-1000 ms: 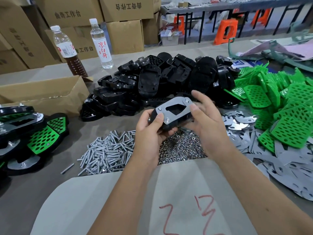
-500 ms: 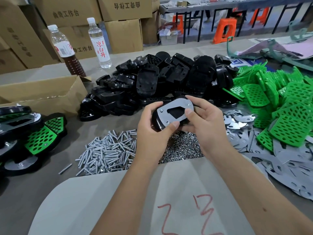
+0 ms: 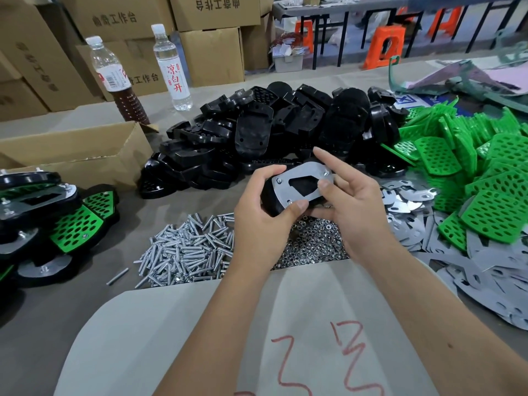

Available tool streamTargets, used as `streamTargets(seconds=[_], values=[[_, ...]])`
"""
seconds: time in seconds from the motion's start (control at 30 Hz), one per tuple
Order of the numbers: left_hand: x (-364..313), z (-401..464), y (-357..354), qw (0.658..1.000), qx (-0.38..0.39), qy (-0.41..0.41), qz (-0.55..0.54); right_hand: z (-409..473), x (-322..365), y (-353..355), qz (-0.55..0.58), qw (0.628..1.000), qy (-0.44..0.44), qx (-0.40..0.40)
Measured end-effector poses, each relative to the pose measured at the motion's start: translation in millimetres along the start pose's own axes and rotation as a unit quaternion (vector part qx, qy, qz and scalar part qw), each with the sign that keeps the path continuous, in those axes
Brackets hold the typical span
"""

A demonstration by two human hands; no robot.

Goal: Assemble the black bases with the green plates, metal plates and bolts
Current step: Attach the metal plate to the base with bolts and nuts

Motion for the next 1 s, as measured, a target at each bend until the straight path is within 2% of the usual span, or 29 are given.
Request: streamTargets(seconds=[0.13, 0.27, 0.37, 0.53, 0.7, 0.9, 1.0], values=[[1.9, -2.0, 0.5, 1.0, -0.013, 0.011, 0.01, 0.7, -1.1, -0.3, 0.002, 1.0, 0.006, 0.008], [-0.4, -0.1, 1.0, 0.981, -0.037, 0.125, -0.143, 1.5, -1.8, 0.4, 0.009, 1.0, 0.004, -0.014], [0.0, 2.9, 3.0, 0.972, -0.044, 0.151, -0.174, 2.0, -2.0, 1.8, 0.022, 1.0, -0.004, -0.002], [1.2, 3.3, 5.6, 0.972, -0.032, 0.147, -0.181, 1.5, -1.1, 0.5, 0.02, 1.0, -0.011, 0.017], [2.3, 2.6, 3.6, 0.98, -0.045, 0.132, -0.144, 2.7, -2.9, 1.5, 0.016, 1.0, -0.022, -0.005], [3.9, 2.9, 5.1, 0.97, -0.044, 0.152, -0.186, 1.9, 0.8, 2.2, 0.009, 0.999, -0.038, 0.019], [3.9, 2.6, 3.4, 0.968, -0.038, 0.162, -0.186, 0.9, 2.1, 2.2, 0.007, 0.999, -0.037, 0.001]])
Point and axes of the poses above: each hand's wrist, its own z-axis towards the middle knuckle, its own y-axis out of the back of the hand, x = y × z, the point moved 1 cm from there along z, towards the middle knuckle, and after that the axes turned 2 degrees about z, right-handed, at the moved point
